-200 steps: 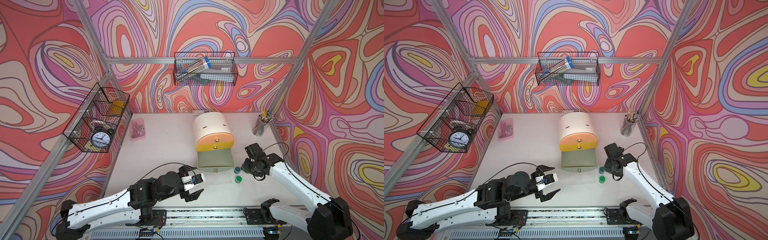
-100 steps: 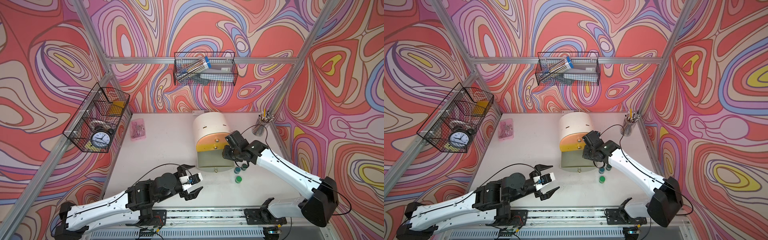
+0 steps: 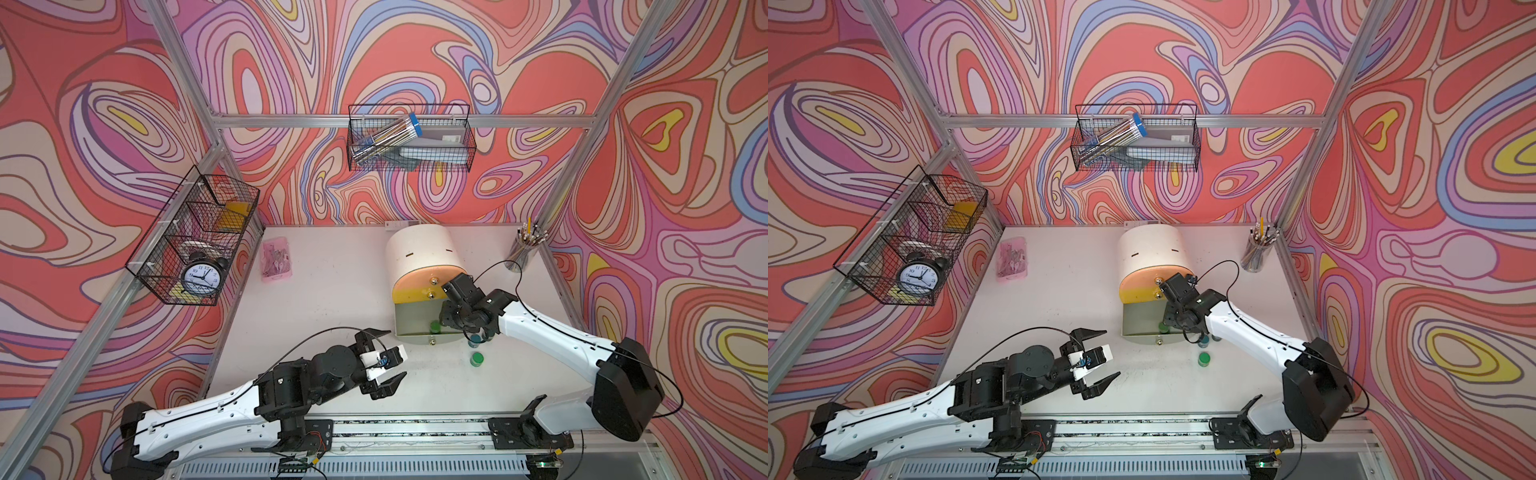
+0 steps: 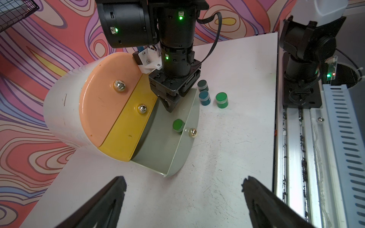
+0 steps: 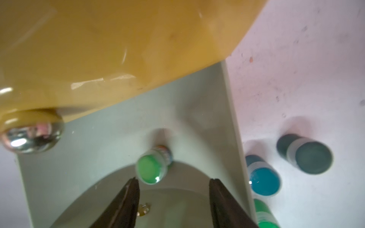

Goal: Put the paint cans in the drawer according to color
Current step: Place the paint can in the drawer, then pick up the paint can at the center of the board.

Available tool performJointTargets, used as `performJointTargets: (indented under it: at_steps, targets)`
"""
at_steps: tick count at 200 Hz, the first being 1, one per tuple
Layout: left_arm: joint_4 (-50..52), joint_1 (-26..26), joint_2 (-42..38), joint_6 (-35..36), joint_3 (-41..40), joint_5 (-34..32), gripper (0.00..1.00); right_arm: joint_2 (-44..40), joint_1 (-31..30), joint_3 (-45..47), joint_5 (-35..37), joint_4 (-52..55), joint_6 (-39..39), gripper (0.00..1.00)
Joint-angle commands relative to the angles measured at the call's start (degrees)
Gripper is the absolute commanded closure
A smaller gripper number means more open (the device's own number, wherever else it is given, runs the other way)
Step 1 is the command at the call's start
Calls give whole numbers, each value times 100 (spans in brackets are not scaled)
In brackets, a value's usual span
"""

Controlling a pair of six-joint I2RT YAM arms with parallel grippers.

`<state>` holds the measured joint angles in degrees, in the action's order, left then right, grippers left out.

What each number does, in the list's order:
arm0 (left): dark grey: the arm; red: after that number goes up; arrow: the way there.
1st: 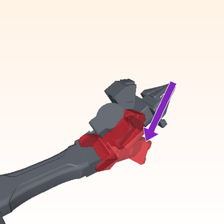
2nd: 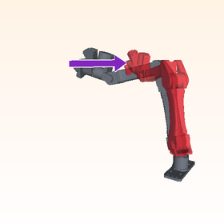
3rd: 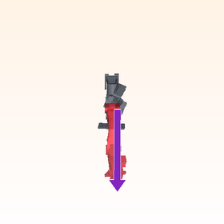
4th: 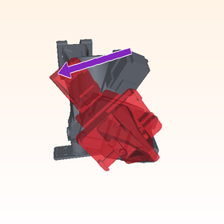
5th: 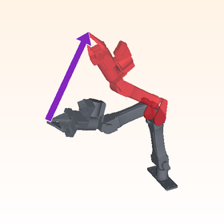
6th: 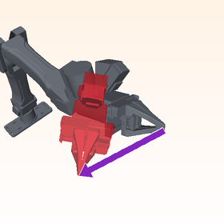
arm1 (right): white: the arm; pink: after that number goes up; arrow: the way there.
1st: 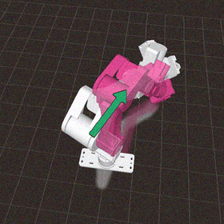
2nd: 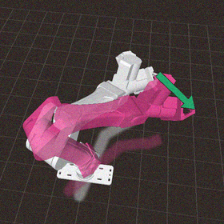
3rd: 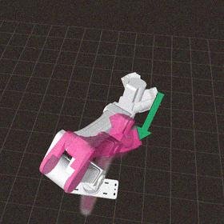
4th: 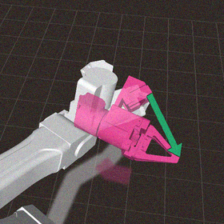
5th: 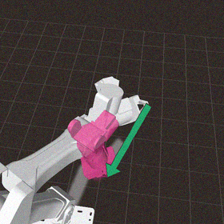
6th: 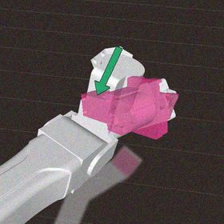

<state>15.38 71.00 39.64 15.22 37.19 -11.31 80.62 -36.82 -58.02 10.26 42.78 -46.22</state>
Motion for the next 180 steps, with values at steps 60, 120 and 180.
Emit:
performJointTargets:
  at_steps: [60,120,180]
  targets:
    - [-72,16,-39,21,0,41,1,-1553,1456,1370,831,155,-138,43]
    - [92,17,-9,15,16,53,1,-734,2099,1942,-111,-921,-4,45]
    - [145,14,18,21,34,84,1,-161,2100,1983,-141,-1318,75,48]
